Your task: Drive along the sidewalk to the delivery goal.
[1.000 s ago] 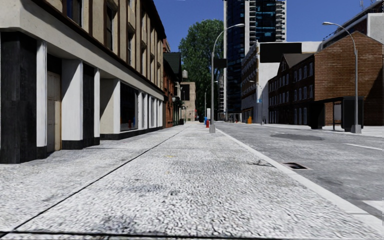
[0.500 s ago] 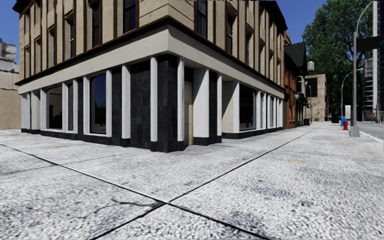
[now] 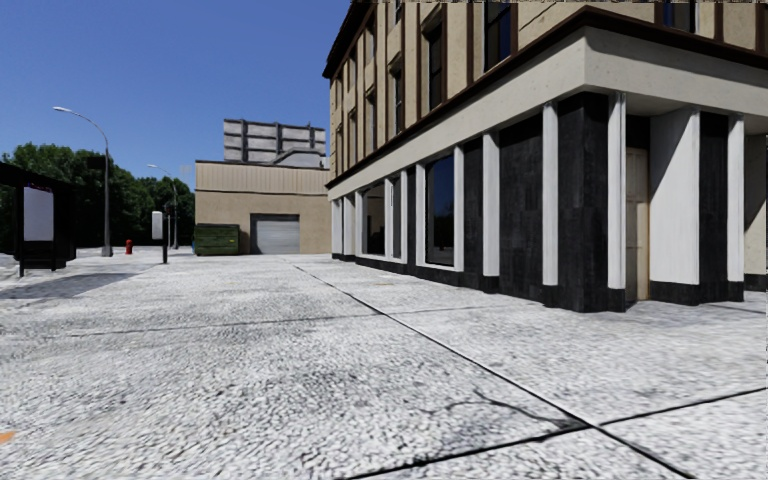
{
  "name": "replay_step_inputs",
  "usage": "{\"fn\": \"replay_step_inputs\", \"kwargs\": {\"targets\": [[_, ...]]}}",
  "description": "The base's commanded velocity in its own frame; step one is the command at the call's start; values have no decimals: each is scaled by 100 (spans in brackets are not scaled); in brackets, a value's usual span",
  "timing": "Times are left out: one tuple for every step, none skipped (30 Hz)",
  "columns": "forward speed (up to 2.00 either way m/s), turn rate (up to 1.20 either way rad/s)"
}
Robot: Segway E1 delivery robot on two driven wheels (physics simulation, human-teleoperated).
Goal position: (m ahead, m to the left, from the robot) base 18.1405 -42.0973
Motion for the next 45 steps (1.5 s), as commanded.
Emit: {"fn": "replay_step_inputs", "kwargs": {"targets": [[0,120],[0,120],[0,120],[0,120],[0,120],[0,0],[0,0],[0,0],[49,0],[187,0],[200,0],[200,0],[200,0],[200,0],[200,0],[200,0],[200,0],[200,0],[200,0],[200,0],[200,0],[200,0],[200,0],[200,0],[200,0],[200,0],[200,0],[200,0],[200,0],[200,0],[200,0],[200,0],[200,0],[200,0],[200,0],[200,0],[200,0],[200,0],[200,0],[200,0],[200,0],[200,0],[200,0],[200,0],[200,0]]}}
